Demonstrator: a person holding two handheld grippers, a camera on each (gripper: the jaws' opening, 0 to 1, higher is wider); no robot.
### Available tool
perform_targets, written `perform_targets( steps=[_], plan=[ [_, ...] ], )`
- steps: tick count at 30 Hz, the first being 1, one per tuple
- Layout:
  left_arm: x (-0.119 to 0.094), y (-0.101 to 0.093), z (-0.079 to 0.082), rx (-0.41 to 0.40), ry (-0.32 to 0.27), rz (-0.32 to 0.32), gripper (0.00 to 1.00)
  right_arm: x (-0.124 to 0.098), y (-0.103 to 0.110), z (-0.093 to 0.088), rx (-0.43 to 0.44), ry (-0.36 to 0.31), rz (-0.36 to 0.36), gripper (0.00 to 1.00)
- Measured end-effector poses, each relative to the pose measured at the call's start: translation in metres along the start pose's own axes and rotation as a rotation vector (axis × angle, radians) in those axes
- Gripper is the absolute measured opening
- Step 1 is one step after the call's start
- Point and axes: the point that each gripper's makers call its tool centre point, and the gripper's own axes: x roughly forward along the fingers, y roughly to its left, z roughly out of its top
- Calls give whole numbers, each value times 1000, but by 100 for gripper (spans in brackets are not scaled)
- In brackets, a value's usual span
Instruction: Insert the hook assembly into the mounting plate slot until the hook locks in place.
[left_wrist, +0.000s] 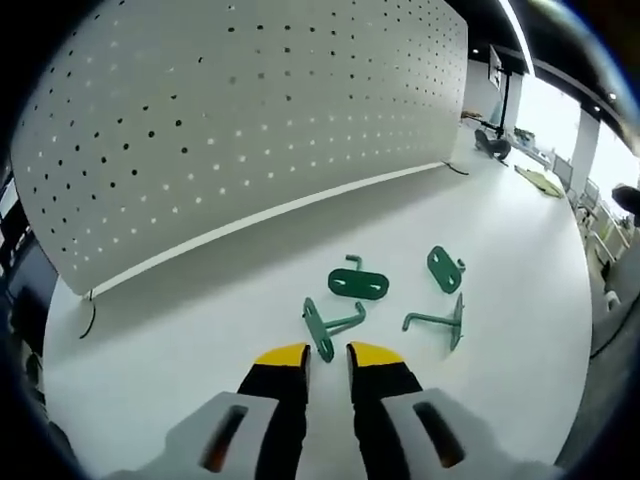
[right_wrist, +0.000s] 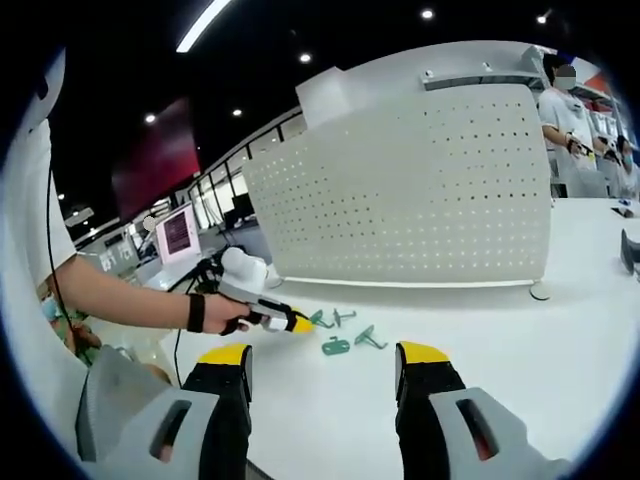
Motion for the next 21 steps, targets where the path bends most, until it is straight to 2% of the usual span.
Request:
perform_targets(
  steps=[7, 12, 21],
  plan=[
    [3, 1, 4, 10, -5, 2, 13, 0, 0, 0, -2, 2, 0, 58],
    [4, 1, 2, 4, 2, -2, 7, -1, -1, -1, 0, 2, -5, 58],
    [0, 4, -1, -21, 10, -4, 5, -1, 1, 2, -5, -5, -2, 58]
  ],
)
